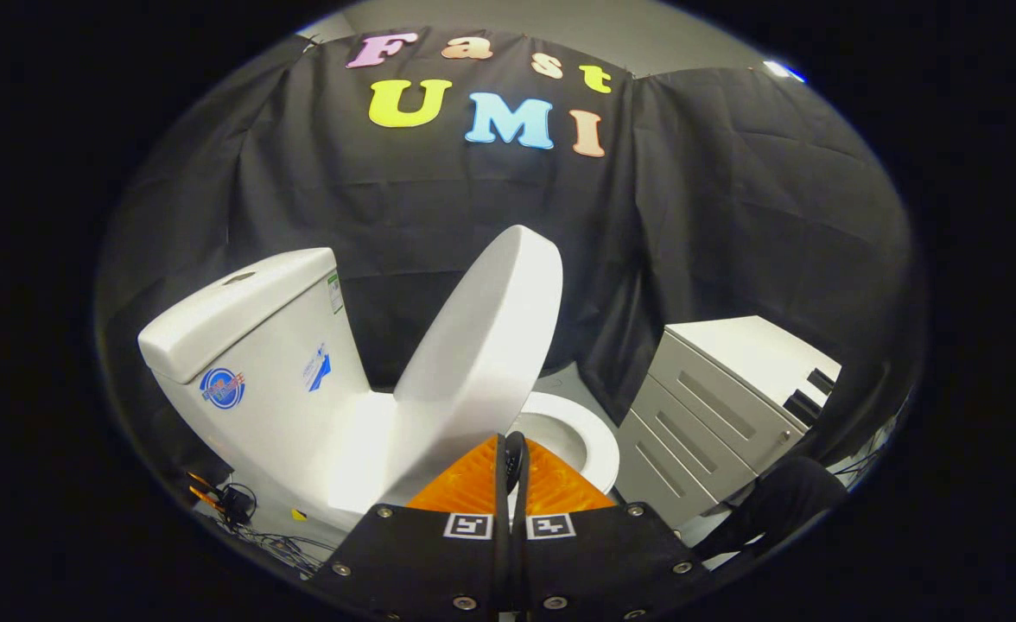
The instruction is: Open the toilet lid.
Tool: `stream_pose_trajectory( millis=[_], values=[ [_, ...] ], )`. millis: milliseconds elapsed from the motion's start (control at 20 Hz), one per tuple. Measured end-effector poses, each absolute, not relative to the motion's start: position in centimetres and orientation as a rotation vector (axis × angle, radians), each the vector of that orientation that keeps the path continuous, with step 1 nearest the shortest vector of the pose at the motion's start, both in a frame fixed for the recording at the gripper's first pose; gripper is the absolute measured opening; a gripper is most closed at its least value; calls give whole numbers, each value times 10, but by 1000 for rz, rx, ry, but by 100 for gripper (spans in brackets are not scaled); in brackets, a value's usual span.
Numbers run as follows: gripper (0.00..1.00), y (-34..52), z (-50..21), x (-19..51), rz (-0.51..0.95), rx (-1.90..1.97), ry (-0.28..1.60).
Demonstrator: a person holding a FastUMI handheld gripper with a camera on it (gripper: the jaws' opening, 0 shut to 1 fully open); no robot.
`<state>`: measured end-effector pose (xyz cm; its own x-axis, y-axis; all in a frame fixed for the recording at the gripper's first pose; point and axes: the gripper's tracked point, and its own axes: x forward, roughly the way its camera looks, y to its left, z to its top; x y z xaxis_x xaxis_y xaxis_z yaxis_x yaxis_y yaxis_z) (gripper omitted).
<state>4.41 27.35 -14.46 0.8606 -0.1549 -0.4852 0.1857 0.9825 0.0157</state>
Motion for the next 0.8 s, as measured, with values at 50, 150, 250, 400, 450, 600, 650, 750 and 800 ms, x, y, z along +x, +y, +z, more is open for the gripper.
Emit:
stream_pose_trajectory(
  millis=[50, 150, 250, 400, 450, 600, 650, 750, 800],
  values=[
    [0, 279, -141, 45, -169, 62, 496],
    [0, 289, -135, 46, -153, 47, 484],
    [0, 300, -129, 45, -140, 17, 475],
    [0, 320, -119, 47, -111, -7, 450],
    [0, 326, -116, 48, -104, -9, 444],
    [0, 343, -109, 50, -80, 1, 426],
    [0, 349, -106, 50, -67, 10, 419],
    [0, 361, -102, 53, -43, 17, 408],
    [0, 365, -101, 53, -33, 19, 408]
  ],
)
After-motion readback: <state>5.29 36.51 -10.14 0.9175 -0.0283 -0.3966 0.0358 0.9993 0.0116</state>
